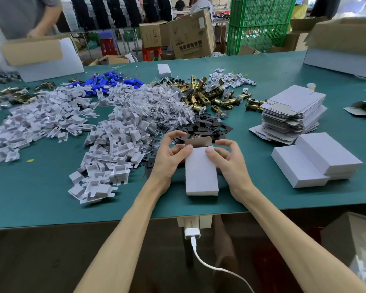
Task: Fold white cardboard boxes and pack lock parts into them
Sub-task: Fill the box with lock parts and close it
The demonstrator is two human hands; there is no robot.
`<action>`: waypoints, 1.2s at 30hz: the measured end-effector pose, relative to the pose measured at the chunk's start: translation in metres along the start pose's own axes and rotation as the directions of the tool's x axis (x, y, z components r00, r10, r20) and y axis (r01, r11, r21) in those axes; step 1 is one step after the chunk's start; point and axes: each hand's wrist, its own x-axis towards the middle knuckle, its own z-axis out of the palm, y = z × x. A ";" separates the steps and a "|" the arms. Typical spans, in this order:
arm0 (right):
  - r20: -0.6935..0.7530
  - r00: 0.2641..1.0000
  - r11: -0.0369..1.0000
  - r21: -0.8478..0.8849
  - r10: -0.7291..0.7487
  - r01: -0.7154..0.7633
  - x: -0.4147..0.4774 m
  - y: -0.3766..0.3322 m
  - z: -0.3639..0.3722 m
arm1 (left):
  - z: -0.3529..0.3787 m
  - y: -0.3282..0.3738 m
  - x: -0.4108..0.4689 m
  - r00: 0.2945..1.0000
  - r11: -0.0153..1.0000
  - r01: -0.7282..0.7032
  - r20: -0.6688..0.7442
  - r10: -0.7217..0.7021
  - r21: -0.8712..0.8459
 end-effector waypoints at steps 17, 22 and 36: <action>0.060 0.998 1.000 -0.022 0.009 -0.008 -0.003 -0.005 -0.003 | -0.002 -0.002 0.001 0.999 0.994 0.014 0.033 -0.017 0.105; 0.080 0.997 1.000 -0.027 0.008 -0.006 -0.003 -0.004 -0.004 | -0.003 0.000 -0.001 0.997 0.995 0.003 0.074 -0.011 0.102; 0.351 0.931 0.995 -0.054 0.099 -0.086 -0.005 -0.008 -0.008 | -0.003 0.001 0.001 0.994 0.996 0.087 -0.067 -0.089 -0.024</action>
